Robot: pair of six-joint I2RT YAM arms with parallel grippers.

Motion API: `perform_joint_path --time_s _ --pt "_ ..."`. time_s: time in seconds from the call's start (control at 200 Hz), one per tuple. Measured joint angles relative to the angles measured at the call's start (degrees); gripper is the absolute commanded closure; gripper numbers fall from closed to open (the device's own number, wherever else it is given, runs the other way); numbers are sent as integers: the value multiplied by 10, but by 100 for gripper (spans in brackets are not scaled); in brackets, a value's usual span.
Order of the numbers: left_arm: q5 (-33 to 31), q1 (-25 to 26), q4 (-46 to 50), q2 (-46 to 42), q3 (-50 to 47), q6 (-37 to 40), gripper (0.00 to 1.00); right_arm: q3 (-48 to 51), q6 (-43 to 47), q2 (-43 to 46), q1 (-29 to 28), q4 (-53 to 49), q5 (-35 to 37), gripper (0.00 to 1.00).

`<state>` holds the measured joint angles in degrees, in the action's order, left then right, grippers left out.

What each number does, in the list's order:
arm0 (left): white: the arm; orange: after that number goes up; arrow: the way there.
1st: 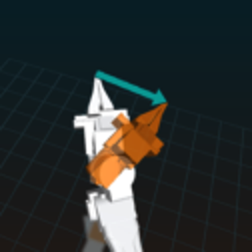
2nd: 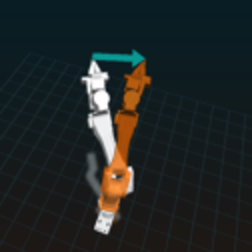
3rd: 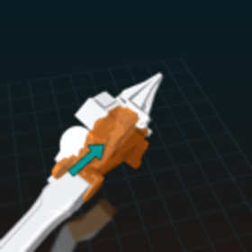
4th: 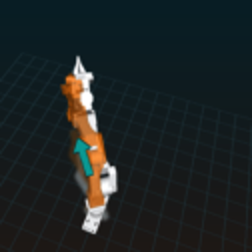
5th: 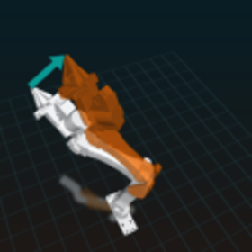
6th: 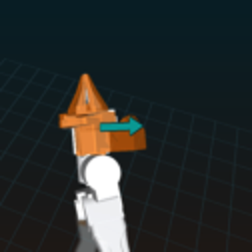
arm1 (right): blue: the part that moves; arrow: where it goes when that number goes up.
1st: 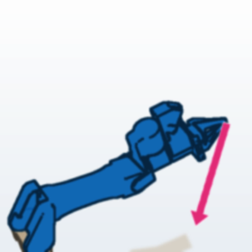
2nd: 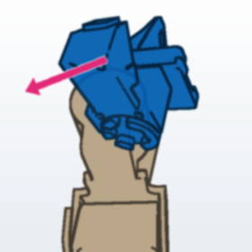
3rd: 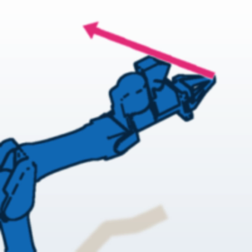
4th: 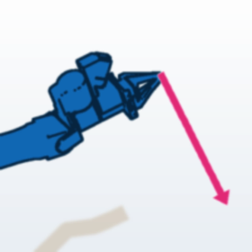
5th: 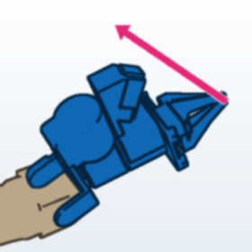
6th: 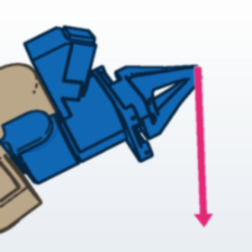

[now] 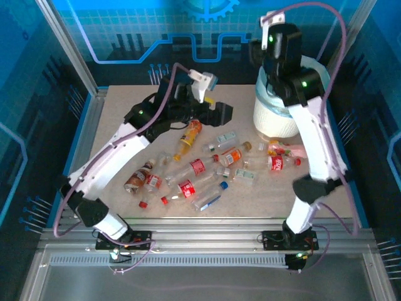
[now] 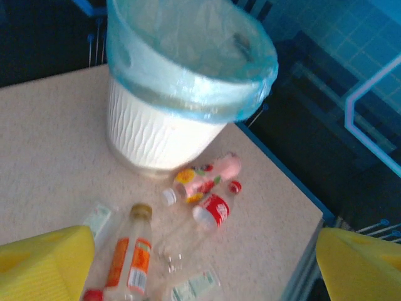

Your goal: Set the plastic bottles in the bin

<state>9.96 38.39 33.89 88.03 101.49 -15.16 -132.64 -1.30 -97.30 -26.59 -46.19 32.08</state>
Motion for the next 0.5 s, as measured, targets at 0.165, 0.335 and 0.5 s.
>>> perform_joint_path --time_s 0.165,0.335,0.5 --pt "-2 0 31 -76 -120 -21 9 287 -67 177 -59 10 -78 38" --pt "-13 0 56 -137 -239 -45 10 471 -141 253 -84 3 -131 39" --pt "-22 0 64 -209 -339 -58 10 589 -201 303 -110 -8 -177 40"
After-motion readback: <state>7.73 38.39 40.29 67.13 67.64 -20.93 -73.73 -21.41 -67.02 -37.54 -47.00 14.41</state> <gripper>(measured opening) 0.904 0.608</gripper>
